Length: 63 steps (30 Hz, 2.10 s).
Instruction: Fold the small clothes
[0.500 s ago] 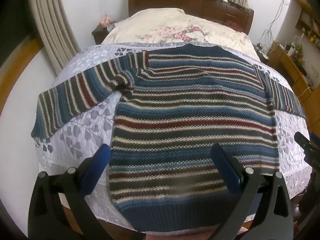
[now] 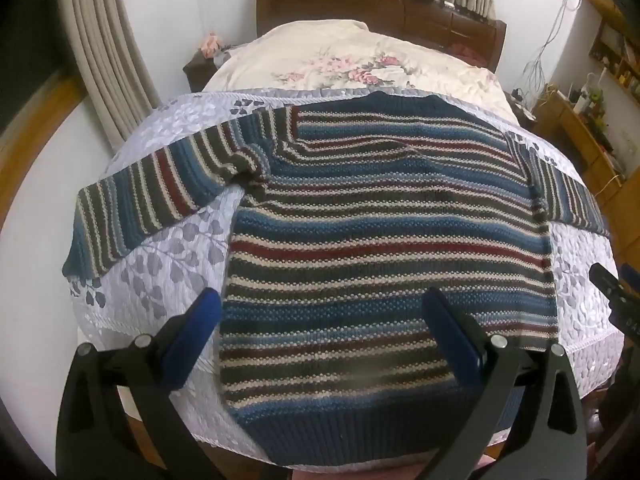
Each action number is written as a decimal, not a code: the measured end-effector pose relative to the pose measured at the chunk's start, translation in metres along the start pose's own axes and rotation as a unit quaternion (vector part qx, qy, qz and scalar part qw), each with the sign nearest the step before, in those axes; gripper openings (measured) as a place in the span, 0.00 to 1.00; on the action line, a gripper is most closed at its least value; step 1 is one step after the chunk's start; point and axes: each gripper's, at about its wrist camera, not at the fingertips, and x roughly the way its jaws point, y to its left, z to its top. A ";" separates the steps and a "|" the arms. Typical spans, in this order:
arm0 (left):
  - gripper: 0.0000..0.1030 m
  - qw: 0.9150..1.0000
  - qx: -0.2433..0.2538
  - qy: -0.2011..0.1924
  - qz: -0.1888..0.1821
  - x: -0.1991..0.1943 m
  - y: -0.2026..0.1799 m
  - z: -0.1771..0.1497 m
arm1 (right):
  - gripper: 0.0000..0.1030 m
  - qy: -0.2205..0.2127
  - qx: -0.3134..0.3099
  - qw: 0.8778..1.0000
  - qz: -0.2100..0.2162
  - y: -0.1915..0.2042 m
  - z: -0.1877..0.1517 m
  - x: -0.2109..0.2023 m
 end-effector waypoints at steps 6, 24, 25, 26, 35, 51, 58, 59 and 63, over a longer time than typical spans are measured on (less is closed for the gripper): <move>0.97 1.000 0.000 0.001 -0.002 0.001 0.003 0.001 | 0.96 0.004 0.000 1.000 0.002 0.002 0.004 0.000; 0.97 1.000 0.001 0.001 0.001 0.002 0.001 0.000 | 0.96 0.005 0.003 1.000 0.008 0.001 0.002 0.004; 0.97 1.000 0.001 0.002 0.002 0.002 0.001 0.000 | 0.96 0.006 0.004 1.000 0.009 0.001 0.002 0.004; 0.97 1.000 0.001 0.001 0.002 0.002 0.001 0.000 | 0.96 0.005 0.003 1.000 0.009 0.001 0.002 0.004; 0.97 1.000 0.002 0.002 0.001 0.002 0.001 0.000 | 0.96 0.006 0.004 1.000 0.010 0.001 0.002 0.005; 0.97 1.000 0.003 0.004 0.003 0.005 0.004 -0.003 | 0.96 0.006 0.004 1.000 0.012 0.003 0.002 0.005; 0.97 1.000 0.002 0.005 0.003 0.006 0.004 -0.003 | 0.96 0.007 0.005 1.000 0.012 0.002 0.002 0.005; 0.97 1.000 0.003 0.005 0.003 0.005 0.004 -0.002 | 0.96 0.007 0.005 1.000 0.012 0.003 0.002 0.005; 0.97 1.000 0.004 0.006 0.002 0.005 0.004 -0.002 | 0.96 0.007 0.005 1.000 0.012 0.003 0.002 0.005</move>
